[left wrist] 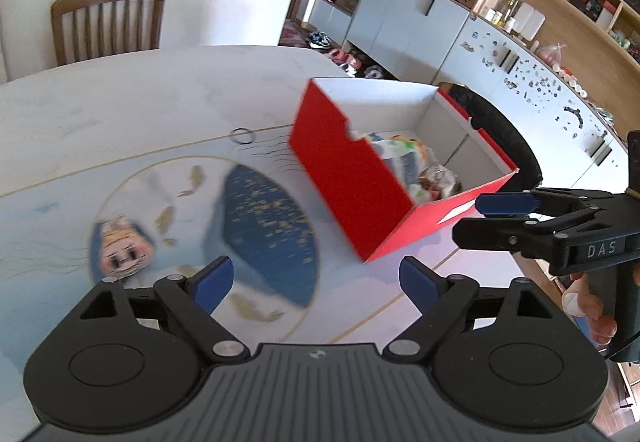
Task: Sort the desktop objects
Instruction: 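Withdraw both open tools from the box back over the table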
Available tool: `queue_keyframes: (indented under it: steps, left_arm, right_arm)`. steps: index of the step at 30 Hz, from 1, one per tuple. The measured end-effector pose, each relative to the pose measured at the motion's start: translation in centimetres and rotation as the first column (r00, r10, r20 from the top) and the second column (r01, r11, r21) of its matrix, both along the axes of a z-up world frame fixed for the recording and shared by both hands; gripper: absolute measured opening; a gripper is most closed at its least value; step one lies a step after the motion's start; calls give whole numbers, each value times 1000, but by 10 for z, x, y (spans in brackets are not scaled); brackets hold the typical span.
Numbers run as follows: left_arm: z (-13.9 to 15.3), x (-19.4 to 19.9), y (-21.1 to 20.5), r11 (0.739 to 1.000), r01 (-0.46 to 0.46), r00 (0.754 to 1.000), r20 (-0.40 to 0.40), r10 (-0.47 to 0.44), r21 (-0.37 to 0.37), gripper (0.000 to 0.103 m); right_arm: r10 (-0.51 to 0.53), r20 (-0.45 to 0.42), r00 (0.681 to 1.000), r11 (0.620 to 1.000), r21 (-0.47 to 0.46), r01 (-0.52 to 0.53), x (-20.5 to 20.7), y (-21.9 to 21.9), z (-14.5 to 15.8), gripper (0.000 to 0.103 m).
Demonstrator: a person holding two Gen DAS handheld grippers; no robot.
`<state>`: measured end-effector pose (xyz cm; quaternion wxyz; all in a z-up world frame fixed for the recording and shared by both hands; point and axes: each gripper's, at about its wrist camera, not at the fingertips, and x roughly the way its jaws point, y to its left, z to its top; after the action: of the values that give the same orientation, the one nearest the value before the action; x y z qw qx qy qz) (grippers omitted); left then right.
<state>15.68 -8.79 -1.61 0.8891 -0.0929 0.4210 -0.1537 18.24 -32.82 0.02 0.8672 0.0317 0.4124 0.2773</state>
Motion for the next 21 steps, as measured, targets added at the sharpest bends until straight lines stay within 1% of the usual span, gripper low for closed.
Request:
queue_keyframes:
  steps: [2, 4, 10, 18, 21]
  left_arm:
    - [-2, -7, 13, 1000, -12, 1000, 8, 12, 7, 90]
    - [-4, -13, 25, 999, -27, 1000, 16, 27, 20, 103]
    - [-11, -32, 51, 996, -21, 999, 43, 18, 84, 103]
    - [-34, -48, 78, 989, -29, 999, 26, 26, 148, 103]
    - [-44, -50, 83, 987, -25, 1000, 13, 23, 159, 103]
  right_arm:
    - [-1, 1, 1000, 1000, -4, 1, -5, 9, 0, 92]
    - [-2, 1, 1000, 1000, -11, 2, -10, 21, -1, 92]
    - [6, -1, 1000, 999, -37, -6, -18, 53, -4, 92]
    - [13, -17, 1000, 997, -71, -15, -17, 90, -16, 92]
    - [19, -26, 999, 996, -82, -21, -17, 102, -22, 92]
